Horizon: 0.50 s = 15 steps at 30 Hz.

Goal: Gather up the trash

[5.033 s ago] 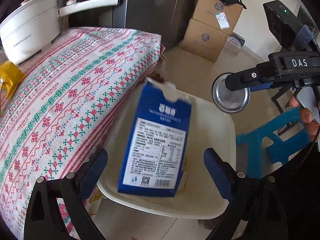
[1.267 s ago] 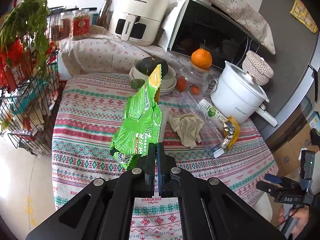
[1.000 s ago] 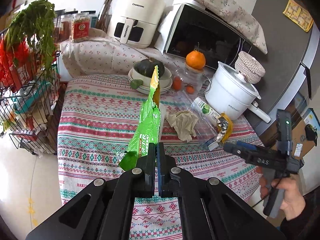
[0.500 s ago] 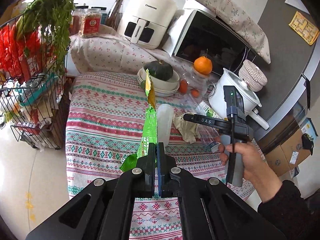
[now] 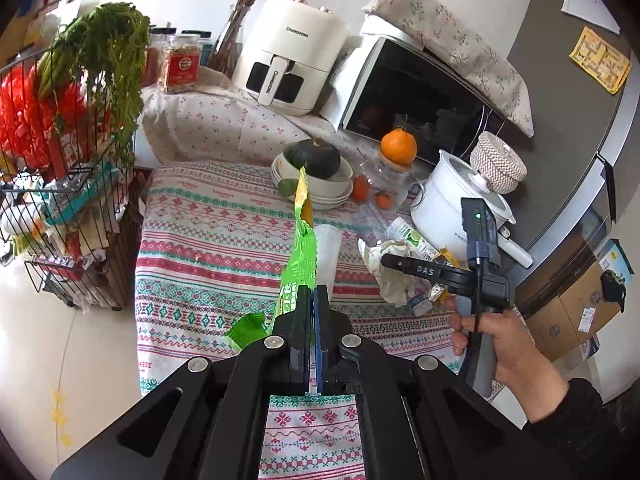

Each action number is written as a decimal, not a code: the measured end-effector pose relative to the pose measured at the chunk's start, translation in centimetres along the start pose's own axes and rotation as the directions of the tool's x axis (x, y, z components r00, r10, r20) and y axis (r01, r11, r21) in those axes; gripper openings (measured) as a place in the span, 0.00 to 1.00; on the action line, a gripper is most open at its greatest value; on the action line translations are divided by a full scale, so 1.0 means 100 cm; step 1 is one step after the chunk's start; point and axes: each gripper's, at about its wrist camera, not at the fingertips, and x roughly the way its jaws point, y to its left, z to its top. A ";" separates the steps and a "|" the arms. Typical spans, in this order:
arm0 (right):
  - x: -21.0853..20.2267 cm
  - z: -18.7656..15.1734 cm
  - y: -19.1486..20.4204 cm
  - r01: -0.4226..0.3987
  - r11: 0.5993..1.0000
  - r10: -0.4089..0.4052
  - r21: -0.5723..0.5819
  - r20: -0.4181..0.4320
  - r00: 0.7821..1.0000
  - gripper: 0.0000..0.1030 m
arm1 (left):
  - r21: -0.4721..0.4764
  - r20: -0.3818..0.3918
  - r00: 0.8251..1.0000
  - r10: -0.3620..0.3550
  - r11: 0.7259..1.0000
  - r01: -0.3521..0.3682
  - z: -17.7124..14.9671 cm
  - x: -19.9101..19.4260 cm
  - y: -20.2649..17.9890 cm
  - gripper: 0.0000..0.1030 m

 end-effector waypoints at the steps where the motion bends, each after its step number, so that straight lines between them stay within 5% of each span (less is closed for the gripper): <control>1: -0.011 -0.002 -0.002 -0.007 1.000 0.007 -0.005 0.012 1.000 0.35 | 0.005 0.009 1.000 -0.006 1.000 0.006 0.000 -0.003 -0.003 0.00; 8: -0.100 -0.028 -0.023 -0.044 0.999 0.044 0.002 0.069 0.997 0.35 | 0.042 0.053 0.995 -0.080 0.996 0.078 -0.004 -0.026 -0.035 0.00; 15: -0.181 -0.092 -0.068 0.012 1.000 -0.015 0.028 0.080 0.997 0.35 | 0.147 0.030 0.989 -0.143 0.980 0.137 -0.024 -0.030 -0.088 0.00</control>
